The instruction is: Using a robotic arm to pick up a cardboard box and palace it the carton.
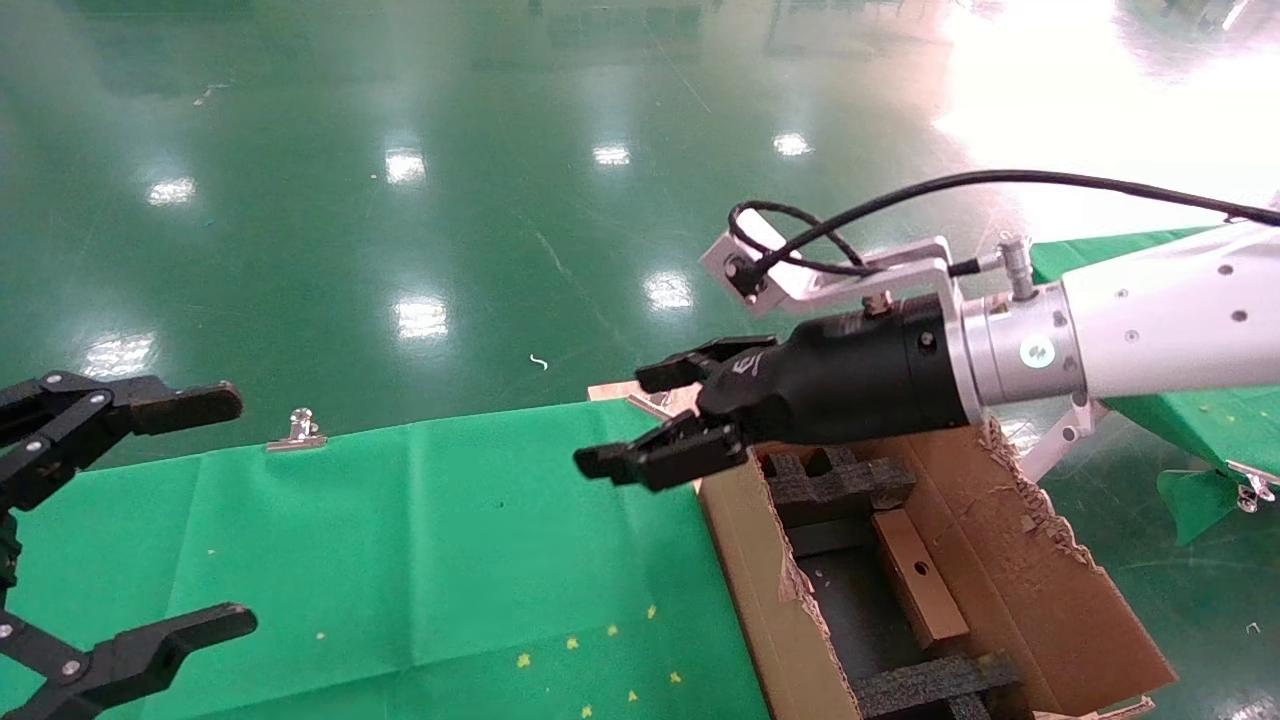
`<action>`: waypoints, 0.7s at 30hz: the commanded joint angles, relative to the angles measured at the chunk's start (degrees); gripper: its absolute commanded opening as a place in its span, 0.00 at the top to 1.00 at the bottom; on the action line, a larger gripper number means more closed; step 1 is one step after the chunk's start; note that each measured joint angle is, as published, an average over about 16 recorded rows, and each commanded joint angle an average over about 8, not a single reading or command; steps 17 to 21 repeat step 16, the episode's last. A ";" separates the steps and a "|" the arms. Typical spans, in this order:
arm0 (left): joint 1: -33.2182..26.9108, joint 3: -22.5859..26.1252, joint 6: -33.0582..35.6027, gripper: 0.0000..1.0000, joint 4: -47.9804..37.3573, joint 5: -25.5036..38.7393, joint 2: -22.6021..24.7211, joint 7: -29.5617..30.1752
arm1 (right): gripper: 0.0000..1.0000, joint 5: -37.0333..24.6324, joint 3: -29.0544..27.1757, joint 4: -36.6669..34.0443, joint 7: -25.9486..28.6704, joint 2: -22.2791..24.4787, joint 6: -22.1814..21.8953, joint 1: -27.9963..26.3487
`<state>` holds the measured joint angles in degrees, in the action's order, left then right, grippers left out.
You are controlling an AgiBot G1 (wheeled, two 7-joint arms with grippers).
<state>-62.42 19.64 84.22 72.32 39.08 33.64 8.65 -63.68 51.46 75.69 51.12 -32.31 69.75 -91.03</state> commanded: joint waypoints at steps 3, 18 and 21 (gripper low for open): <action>0.00 0.00 0.00 0.00 0.00 0.00 0.00 0.00 | 0.00 2.93 -4.75 -0.28 -5.41 -0.36 2.14 3.95; 0.00 0.01 0.00 0.00 0.00 -0.01 0.00 -0.01 | 0.00 11.37 -18.47 -1.10 -21.04 -1.41 8.31 15.36; 0.00 0.01 0.00 0.00 0.00 -0.01 0.00 -0.01 | 0.00 11.37 -18.47 -1.10 -21.04 -1.41 8.31 15.36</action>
